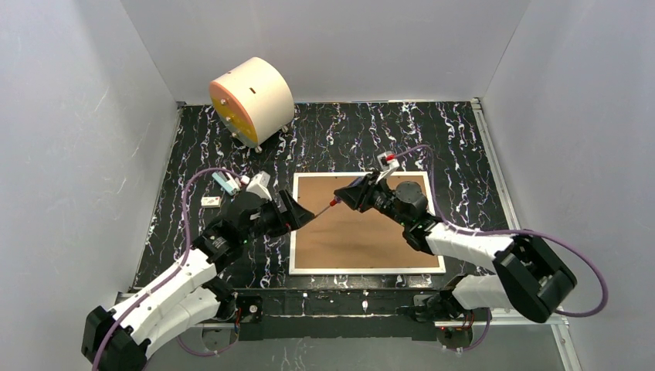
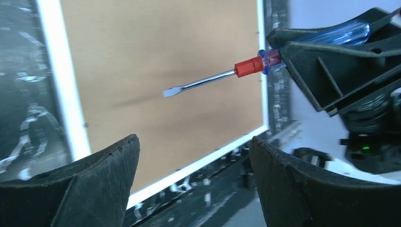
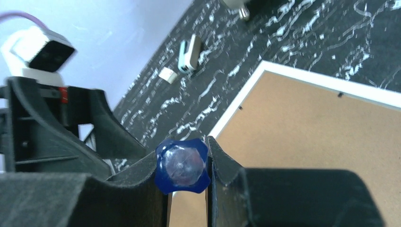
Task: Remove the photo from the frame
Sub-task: Adjust the screwdriver.
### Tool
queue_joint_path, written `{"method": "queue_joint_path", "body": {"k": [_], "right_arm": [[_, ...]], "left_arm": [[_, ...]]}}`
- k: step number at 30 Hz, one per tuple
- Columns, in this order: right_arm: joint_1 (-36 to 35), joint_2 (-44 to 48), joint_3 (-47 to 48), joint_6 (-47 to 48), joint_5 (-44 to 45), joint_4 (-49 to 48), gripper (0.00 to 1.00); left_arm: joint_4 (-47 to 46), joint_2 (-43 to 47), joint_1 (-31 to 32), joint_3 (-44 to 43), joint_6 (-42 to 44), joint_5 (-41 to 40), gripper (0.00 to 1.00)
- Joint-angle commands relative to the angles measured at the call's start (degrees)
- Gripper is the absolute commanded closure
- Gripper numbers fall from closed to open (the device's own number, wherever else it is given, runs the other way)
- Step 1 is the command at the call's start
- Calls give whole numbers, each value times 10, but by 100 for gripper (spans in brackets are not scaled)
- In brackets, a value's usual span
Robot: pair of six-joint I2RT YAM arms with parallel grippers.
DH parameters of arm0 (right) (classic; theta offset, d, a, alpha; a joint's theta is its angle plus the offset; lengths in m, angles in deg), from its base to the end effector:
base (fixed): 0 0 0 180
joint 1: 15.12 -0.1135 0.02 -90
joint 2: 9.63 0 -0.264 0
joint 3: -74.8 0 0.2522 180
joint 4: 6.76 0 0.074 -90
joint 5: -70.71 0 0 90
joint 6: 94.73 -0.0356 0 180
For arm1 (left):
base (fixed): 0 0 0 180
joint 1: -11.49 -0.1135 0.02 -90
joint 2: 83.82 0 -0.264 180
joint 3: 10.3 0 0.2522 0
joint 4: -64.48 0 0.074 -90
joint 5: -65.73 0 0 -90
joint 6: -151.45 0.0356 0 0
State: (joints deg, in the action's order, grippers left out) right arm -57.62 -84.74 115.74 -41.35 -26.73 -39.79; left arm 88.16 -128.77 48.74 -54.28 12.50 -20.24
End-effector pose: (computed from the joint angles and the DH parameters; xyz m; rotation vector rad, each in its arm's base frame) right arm 0.1960 0.1859 0.2248 -0.1973 1.7087 1.1578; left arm 0.1456 -0.1139 0.2501 -0.1712 2.1482 -0.9995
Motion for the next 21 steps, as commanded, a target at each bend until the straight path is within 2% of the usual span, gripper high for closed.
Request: {"method": "queue_joint_path", "body": {"k": [1, 4, 6, 10, 15, 18, 21], "right_arm": [[-14, 64, -11, -36, 48, -4, 99], [-64, 99, -6, -8, 156, 27, 99], [-97, 113, 2, 3, 221, 48, 99], [-153, 119, -5, 17, 312, 18, 99], [-198, 109, -8, 29, 355, -39, 99], [-216, 103, -11, 45, 380, -73, 99], [-226, 99, -4, 64, 430, -63, 99]], "left_arm": [[-145, -11, 3, 44, -141, 59, 18], [-271, 25, 3, 103, -248, 22, 15], [-320, 22, 3, 116, -286, 10, 14], [-409, -6, 8, 124, -339, -15, 13], [-487, -44, 22, 133, -388, -58, 14], [-490, -41, 25, 140, -398, -75, 16], [-481, -32, 27, 149, -409, -79, 17]]}}
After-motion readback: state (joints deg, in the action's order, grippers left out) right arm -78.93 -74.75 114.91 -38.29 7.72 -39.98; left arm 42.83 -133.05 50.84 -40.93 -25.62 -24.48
